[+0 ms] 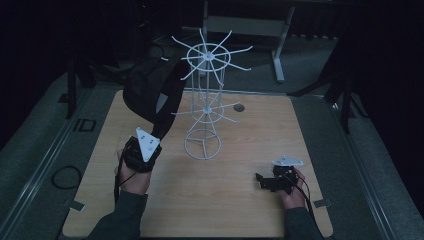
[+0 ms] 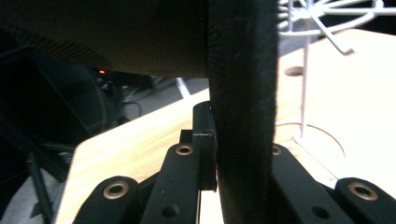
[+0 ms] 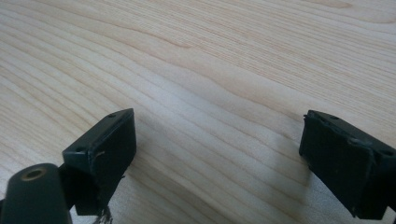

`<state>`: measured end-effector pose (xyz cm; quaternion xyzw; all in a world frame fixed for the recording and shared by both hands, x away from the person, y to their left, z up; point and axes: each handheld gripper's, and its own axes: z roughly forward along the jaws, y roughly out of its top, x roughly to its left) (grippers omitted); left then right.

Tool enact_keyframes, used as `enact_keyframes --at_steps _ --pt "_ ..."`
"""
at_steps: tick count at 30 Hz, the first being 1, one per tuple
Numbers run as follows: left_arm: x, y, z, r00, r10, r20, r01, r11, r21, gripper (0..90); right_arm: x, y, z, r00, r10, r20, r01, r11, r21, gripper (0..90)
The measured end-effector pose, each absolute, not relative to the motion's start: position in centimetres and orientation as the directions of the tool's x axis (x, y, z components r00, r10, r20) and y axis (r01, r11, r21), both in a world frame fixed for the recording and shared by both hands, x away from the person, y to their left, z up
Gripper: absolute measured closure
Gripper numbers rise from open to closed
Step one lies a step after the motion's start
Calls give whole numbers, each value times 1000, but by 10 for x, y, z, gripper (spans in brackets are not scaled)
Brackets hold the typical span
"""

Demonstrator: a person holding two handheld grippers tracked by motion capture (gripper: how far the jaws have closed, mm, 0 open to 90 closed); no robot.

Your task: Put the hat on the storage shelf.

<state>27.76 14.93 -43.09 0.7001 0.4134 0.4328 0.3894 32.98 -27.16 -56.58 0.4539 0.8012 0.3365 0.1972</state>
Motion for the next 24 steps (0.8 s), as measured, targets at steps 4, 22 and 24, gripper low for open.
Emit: enact_keyframes --at_steps 4,22,24 --pt "280 147 -433 307 906 291 253 -372 893 829 330 -272 -566 -511 860 -12 594 362 718 108" --pt "277 145 -429 343 905 253 234 -343 910 494 330 -272 -566 -512 859 -16 591 366 719 108" --pt "277 144 -429 357 898 256 239 -353 905 482 330 -272 -566 -512 859 -16 591 366 719 108"
